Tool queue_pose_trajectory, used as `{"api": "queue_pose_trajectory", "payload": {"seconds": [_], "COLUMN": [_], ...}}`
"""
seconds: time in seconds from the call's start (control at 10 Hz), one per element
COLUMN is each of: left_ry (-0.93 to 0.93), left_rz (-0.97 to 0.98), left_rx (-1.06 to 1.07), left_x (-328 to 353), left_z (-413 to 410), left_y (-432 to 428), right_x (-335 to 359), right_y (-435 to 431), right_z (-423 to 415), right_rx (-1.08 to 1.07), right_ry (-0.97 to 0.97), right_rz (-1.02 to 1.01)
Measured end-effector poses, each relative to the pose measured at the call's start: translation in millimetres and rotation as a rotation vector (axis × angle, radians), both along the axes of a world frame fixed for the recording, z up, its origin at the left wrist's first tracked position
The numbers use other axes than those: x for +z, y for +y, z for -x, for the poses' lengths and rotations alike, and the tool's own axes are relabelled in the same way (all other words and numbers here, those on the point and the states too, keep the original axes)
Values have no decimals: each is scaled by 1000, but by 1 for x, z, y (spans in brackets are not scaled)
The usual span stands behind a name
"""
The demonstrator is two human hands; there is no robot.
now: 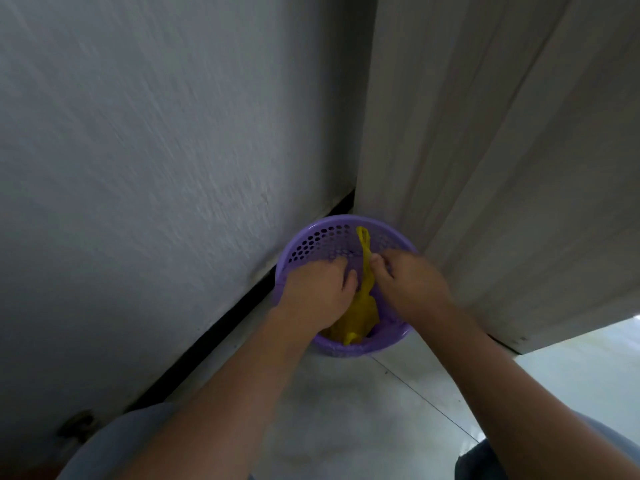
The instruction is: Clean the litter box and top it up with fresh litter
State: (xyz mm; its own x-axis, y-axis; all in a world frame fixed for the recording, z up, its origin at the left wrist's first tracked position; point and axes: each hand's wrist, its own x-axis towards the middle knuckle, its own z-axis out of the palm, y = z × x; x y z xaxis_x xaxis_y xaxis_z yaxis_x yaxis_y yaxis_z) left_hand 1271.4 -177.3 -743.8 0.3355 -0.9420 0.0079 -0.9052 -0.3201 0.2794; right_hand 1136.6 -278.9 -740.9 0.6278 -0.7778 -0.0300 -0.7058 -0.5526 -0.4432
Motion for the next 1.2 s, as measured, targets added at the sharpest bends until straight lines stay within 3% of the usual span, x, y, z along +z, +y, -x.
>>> {"api": "queue_pose_trajectory", "payload": {"seconds": [0.2,0.8,1.0,1.2], "left_ry": [5,57,72,59], "left_rz": [-67,-2,-10,-38], "left_rx": [-40,0,44,26], "left_x": [-4,5,14,94], "left_z": [-1,-11,6,32], "left_y": [-1,2,47,91], "right_x": [-2,-7,37,133], "right_y": [-2,9,41,74], "right_z": [-3,3,19,46], "right_rx": [8,40,-29,-16], "right_ry": [14,48,155,153], "right_rz": [-47,22,75,4]}}
